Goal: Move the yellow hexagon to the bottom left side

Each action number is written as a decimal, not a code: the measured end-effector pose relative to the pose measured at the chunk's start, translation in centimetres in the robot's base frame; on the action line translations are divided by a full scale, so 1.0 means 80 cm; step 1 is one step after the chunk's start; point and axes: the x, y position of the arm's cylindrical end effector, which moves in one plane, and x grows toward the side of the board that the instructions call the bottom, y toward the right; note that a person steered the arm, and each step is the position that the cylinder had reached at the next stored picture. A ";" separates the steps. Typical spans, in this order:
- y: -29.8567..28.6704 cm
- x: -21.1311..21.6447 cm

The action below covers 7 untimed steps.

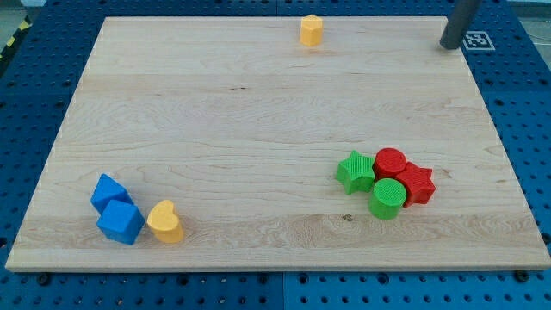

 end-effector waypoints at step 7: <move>-0.368 -0.049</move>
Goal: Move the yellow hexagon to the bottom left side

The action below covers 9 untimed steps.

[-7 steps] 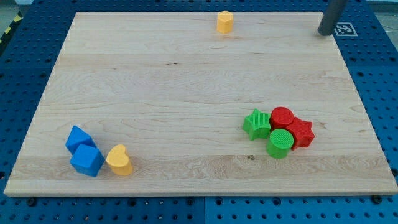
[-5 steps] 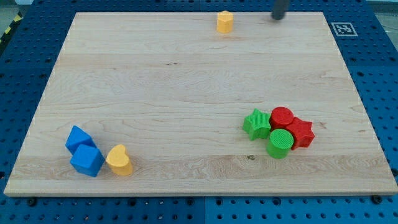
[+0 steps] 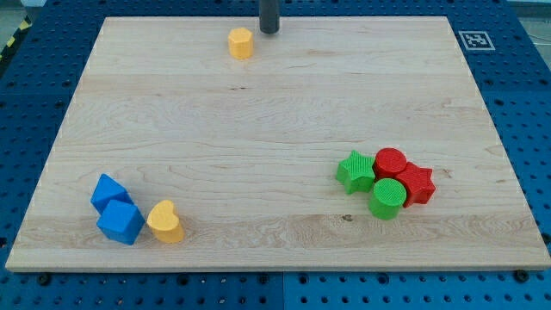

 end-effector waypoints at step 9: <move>-0.048 0.204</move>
